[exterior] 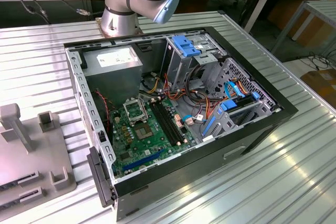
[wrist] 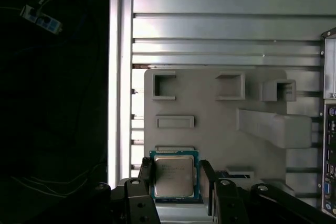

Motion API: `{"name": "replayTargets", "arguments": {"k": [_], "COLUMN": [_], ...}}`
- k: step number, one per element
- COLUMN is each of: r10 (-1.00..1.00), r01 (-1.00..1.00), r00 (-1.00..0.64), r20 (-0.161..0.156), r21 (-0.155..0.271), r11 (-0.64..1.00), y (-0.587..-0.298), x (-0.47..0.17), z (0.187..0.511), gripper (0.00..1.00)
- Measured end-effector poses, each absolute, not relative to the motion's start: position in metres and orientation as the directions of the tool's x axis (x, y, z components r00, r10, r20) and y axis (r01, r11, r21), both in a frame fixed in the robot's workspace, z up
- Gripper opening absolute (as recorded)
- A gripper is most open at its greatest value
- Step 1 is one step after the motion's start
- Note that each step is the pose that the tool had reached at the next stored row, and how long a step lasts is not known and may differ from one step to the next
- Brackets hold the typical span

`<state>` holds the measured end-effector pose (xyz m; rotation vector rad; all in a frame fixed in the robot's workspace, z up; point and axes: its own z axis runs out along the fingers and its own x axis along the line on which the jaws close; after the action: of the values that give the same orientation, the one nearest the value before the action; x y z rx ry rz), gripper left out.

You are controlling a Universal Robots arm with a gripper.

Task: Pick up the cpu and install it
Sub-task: 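Pick up the cpu and move it towards the insertion slot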

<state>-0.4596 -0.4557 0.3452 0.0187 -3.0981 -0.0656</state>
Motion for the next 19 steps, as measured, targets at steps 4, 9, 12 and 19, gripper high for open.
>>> {"name": "replayTargets", "arguments": {"k": [4, 9, 12, 19], "r10": [-0.013, -0.013, -0.013, -0.013], "r01": [-0.011, -0.011, -0.011, -0.011], "r00": [-0.999, -0.999, -0.999, -0.999], "r20": [0.042, 0.043, 0.043, 0.043], "r21": [0.043, 0.043, 0.043, 0.043], "r11": [0.999, 0.999, 0.999, 0.999], "y": [-0.456, -0.456, -0.456, -0.456], "x": [-0.460, -0.459, -0.459, -0.459], "z": [0.348, 0.352, 0.354, 0.361], "gripper": [0.46, 0.46, 0.46, 0.46]}}
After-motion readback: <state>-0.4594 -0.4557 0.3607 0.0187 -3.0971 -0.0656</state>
